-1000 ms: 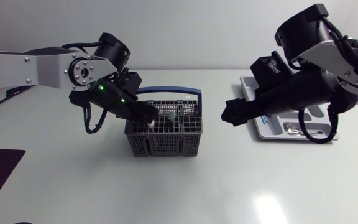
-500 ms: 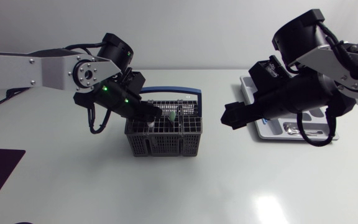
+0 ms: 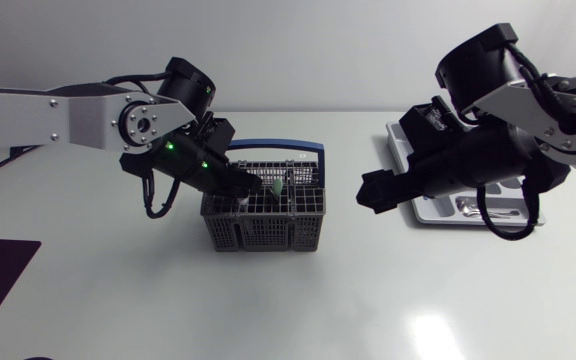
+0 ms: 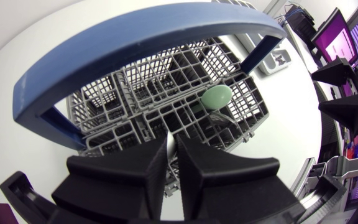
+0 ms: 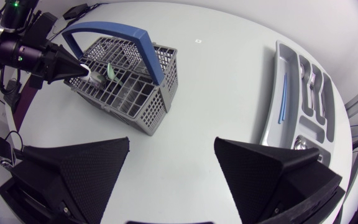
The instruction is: Unload the cutlery basket into the drawer organizer.
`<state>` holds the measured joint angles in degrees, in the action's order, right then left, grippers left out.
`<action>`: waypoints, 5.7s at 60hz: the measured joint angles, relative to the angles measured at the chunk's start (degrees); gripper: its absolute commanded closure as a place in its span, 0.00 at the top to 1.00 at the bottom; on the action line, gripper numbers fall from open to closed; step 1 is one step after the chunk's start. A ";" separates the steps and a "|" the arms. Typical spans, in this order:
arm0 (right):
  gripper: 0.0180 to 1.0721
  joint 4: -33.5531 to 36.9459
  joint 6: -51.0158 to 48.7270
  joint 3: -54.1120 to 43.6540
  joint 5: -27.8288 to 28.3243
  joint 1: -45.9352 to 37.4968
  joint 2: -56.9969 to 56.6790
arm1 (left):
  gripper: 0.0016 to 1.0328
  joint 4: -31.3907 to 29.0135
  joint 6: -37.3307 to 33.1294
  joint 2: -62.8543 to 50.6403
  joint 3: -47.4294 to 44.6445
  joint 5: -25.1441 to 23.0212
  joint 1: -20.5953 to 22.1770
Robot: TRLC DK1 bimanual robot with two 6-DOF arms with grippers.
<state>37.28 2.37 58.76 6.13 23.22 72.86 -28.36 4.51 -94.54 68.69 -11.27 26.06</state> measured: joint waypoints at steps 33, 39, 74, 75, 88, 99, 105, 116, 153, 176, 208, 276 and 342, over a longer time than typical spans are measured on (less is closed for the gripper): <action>0.93 0.00 0.00 -0.02 -0.39 1.14 -0.11 | 0.04 0.39 0.44 1.22 -0.52 -5.42 -1.68; 0.93 0.00 0.00 -0.22 -0.42 1.29 -0.11 | 0.04 0.39 0.44 2.12 -0.52 -7.37 -2.56; 0.93 0.04 0.00 -0.66 -1.49 3.26 -0.15 | 0.04 -5.20 1.75 5.79 -0.04 -15.78 -7.65; 0.93 0.07 0.02 -0.66 -1.49 3.26 -0.15 | 0.04 -5.25 1.75 5.92 -0.04 -15.80 -7.65; 0.93 0.24 0.00 -0.66 -1.51 3.37 -0.15 | 0.04 -5.29 1.92 7.87 -0.04 -15.93 -7.63; 0.94 0.24 0.00 -0.66 -1.64 3.72 -0.33 | 0.03 -6.29 2.01 10.45 -0.04 -15.93 -7.63; 0.94 0.26 0.00 -0.68 -1.70 4.09 -0.76 | 0.04 -7.02 2.16 12.68 0.02 -15.91 -7.63; 0.93 0.42 0.02 -0.79 -1.97 4.83 -1.64 | 0.04 -8.28 2.38 15.41 0.37 -15.91 -7.63; 0.88 -5.81 -14.80 -10.71 6.78 5.64 -13.33 | 0.04 -8.59 -4.39 27.17 -5.97 -15.52 1.44; 0.87 -9.16 -26.34 -15.80 13.62 12.44 -15.45 | 0.04 -5.57 -7.17 27.93 -10.91 -18.49 13.25; 0.56 -17.03 -29.94 -19.89 15.89 21.22 -15.39 | 0.04 -4.87 -10.40 25.94 -12.50 -23.91 15.74; 0.05 -22.40 -30.91 -21.40 15.04 22.86 -11.21 | 0.83 -2.60 -10.49 23.28 -12.48 -25.33 13.40; 0.05 -8.81 -49.42 -22.88 14.99 -10.95 -18.67 | 0.89 -0.28 -2.10 9.38 -2.73 -8.00 5.18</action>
<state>28.47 -47.05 35.88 21.12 12.27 54.19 -28.64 2.42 -85.17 65.95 -19.27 31.24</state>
